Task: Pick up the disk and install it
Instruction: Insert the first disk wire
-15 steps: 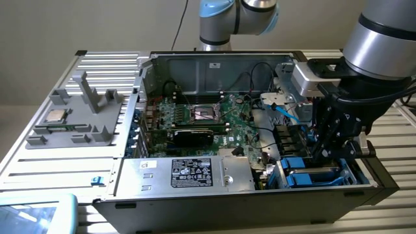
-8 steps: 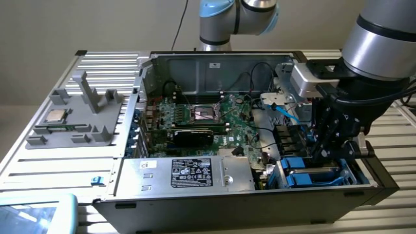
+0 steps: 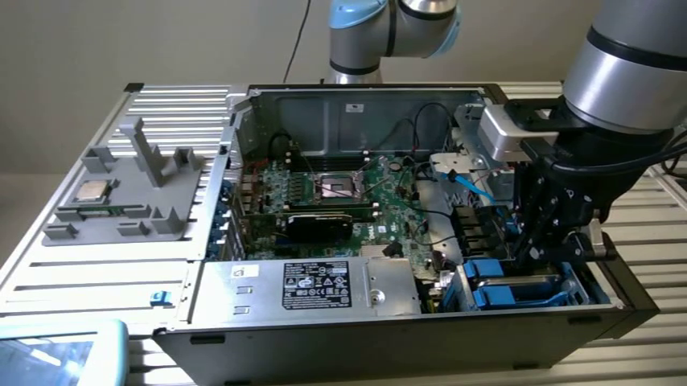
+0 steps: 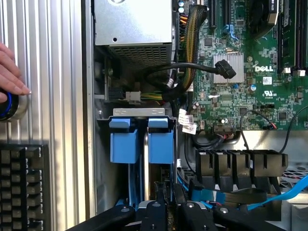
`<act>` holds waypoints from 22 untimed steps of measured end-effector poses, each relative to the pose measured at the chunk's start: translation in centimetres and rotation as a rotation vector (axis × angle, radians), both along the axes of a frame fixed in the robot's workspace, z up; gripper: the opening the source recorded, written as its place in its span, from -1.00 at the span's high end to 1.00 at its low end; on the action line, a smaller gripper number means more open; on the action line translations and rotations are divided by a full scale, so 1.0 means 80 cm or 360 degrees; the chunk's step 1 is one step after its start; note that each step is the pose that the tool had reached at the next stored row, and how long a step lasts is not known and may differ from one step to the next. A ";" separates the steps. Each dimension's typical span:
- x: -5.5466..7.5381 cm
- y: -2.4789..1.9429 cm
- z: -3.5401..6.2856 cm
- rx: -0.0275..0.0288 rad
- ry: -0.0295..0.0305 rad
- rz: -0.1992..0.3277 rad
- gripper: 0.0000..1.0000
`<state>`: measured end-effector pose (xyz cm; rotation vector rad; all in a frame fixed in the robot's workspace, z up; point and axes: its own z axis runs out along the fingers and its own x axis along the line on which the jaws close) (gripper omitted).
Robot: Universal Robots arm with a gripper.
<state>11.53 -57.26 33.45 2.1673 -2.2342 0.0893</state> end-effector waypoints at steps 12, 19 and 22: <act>0.004 -0.0030 -0.001 0.00017 0.00009 0.0000 0.67; 0.004 -0.0046 -0.002 0.00045 0.00007 0.0000 0.67; 0.003 -0.0049 -0.002 0.00048 0.00009 0.0000 0.67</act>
